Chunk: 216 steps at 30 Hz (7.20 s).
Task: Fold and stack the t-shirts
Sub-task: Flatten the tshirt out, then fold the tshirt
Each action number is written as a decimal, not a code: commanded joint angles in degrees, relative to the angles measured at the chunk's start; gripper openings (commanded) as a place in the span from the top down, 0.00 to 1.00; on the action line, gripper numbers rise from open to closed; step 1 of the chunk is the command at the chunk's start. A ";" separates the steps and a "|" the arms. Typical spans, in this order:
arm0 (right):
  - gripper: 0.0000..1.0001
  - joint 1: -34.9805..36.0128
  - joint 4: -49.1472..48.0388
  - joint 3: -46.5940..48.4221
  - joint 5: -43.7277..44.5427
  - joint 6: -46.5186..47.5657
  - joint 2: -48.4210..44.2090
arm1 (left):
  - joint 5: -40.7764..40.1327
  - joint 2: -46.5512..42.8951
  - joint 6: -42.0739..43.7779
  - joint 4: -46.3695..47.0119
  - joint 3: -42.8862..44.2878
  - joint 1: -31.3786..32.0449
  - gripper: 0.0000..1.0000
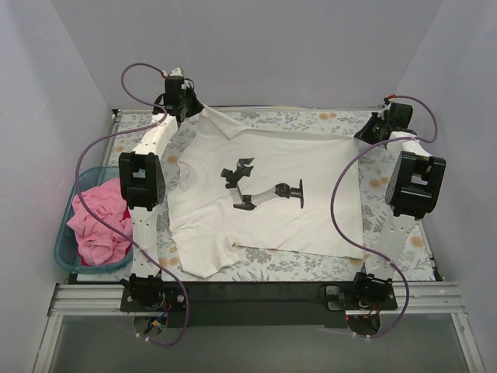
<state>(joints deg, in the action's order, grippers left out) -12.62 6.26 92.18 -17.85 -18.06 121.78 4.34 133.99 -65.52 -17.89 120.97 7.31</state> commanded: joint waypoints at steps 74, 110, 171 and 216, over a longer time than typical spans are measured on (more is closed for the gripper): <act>0.99 -0.47 12.11 -19.66 5.45 2.16 -17.10 | 6.83 -43.64 -14.82 -5.40 -56.89 -1.33 1.00; 0.57 -0.82 13.69 -23.98 7.03 1.72 -19.03 | 1.37 -41.27 -11.83 -0.39 -58.49 -2.30 0.28; 0.87 -3.11 2.96 -6.31 2.03 3.39 -1.80 | 6.12 -8.65 -1.28 9.80 -29.56 -10.30 0.55; 0.55 37.76 7.27 -52.54 12.40 8.66 -61.92 | -8.56 -33.54 -18.85 9.28 -59.71 2.00 0.55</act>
<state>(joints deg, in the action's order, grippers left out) 24.93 15.22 40.71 -6.22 -9.15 61.73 -2.59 100.14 -82.21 -9.37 59.55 8.34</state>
